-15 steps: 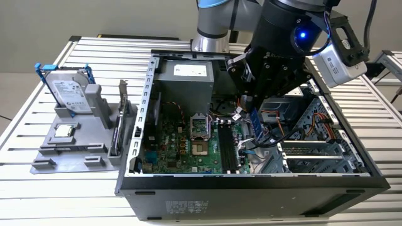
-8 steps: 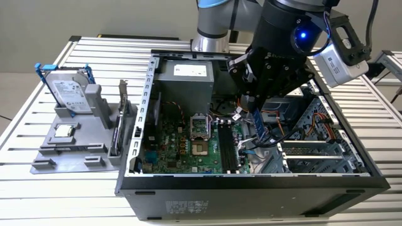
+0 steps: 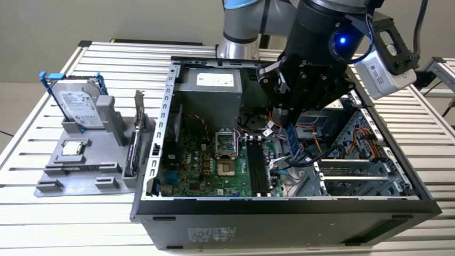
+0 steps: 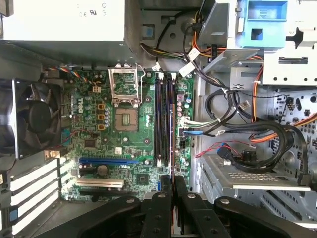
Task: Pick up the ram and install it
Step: 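Insert the ram into the slot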
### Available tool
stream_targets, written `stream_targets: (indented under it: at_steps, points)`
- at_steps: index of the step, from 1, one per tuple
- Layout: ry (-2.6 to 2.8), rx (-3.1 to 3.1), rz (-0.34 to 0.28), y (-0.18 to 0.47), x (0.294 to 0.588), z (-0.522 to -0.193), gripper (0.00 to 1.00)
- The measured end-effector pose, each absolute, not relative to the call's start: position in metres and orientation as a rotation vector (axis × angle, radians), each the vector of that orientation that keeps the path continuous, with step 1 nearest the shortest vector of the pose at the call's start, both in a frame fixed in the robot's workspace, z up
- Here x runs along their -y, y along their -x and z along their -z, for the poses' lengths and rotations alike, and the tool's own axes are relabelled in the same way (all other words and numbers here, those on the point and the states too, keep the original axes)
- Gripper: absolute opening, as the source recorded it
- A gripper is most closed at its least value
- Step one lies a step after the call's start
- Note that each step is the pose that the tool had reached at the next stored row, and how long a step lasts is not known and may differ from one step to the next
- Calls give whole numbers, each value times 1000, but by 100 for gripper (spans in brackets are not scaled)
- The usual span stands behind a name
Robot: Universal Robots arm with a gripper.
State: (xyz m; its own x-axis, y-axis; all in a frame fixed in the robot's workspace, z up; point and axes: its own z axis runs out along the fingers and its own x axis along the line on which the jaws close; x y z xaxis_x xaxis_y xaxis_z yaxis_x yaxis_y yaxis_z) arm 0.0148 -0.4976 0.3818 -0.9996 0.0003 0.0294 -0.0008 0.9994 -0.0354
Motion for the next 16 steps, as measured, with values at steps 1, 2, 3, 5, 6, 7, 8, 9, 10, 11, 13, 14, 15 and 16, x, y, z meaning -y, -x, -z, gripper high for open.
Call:
stream_targets:
  at_steps: [1, 2, 3, 5, 6, 7, 8, 9, 10, 11, 13, 14, 15, 16]
  points:
    - [0, 3112, -56, -15, 498, -381, 0]
    - [0, 3112, -56, -15, 497, -381, 0]
    - [0, 3112, -57, -15, 497, -380, 0]
    - [0, 3112, -58, -15, 497, -379, 0]
    - [0, 3112, -58, -16, 497, -378, 0]
    - [0, 3112, -58, -16, 497, -378, 0]
    - [0, 3112, -59, -16, 497, -377, 0]
    - [0, 3112, -59, -17, 497, -377, 0]
    - [0, 3112, -59, -17, 497, -376, 0]
    - [0, 3112, -59, -18, 497, -376, 0]
    - [0, 3112, -59, -19, 497, -375, 0]
    - [0, 3112, -59, -20, 497, -375, 0]
    - [0, 3112, -59, -21, 497, -375, 0]
    - [0, 3112, -59, -22, 497, -374, 0]
